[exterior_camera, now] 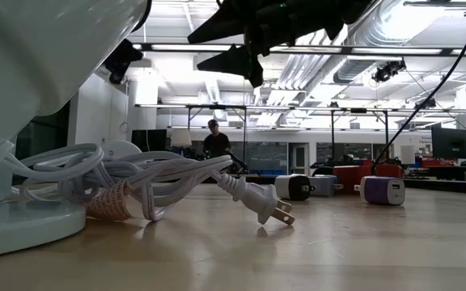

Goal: Pick & Place Office items
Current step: Put the top red charger adapter into the blue basket

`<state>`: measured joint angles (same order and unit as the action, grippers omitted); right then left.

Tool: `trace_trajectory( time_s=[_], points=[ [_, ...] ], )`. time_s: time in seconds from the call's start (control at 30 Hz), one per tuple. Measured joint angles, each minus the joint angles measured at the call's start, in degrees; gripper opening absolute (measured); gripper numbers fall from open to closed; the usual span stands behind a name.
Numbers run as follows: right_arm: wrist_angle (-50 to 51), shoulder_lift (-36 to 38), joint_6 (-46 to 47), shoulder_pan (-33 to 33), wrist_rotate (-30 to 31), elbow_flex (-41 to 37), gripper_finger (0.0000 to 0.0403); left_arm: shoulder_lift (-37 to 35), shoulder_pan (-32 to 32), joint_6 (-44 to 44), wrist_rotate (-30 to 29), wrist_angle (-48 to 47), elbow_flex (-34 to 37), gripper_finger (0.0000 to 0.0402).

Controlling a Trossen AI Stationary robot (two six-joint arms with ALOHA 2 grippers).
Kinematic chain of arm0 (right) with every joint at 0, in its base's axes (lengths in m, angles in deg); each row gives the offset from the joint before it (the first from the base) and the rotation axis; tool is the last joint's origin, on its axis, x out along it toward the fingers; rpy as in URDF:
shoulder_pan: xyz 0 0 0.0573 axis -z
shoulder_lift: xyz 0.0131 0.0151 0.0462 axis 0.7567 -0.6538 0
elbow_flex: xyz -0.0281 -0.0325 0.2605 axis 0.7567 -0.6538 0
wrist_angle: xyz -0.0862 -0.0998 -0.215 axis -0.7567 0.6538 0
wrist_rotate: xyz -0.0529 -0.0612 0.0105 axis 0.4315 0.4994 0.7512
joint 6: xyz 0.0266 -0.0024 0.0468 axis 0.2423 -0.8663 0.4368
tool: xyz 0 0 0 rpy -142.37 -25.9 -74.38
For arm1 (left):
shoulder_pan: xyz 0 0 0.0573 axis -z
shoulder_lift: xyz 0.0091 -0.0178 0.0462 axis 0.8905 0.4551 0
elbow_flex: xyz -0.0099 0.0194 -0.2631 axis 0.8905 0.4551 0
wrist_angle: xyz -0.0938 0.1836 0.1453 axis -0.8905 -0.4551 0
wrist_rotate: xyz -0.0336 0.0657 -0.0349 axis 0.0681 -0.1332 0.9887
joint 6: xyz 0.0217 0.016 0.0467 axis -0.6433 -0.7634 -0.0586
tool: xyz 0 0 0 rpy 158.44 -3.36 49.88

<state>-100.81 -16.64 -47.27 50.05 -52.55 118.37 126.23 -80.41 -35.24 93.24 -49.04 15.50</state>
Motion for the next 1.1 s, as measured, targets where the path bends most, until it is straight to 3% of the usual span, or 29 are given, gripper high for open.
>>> trace_trajectory(
  time_s=[0.17, 0.37, 0.8, 0.97, 1.1],
  points=[
    [0.0, 0.0, 0.0, 0.01, 0.0, 0.0, 0.0233, 0.0, -4.19, -1.93, 10.83, 0.4, 0.0, 0.012],
    [0.0, 0.0, 0.0, 0.0, 0.0, 0.0, 0.0233, 0.0, -9.22, 1.32, 13.64, 0.02, 0.0, 0.012],
    [0.0, 0.0, 0.0, 0.0, 0.0, 0.0, 0.0233, -0.08, -11.25, 0.52, 6.45, -0.04, 0.0, 0.012],
    [0.0, 0.0, 0.0, 0.01, 0.02, 0.0, 0.0233, -3.59, -10.18, -1.13, 6.08, -0.22, 0.04, 0.012],
    [0.0, 0.0, 0.0, -0.01, 0.0, 0.0, 0.0233, -9.04, -6.66, -3.64, -2.54, -4.34, 0.07, 0.012]
  ],
)
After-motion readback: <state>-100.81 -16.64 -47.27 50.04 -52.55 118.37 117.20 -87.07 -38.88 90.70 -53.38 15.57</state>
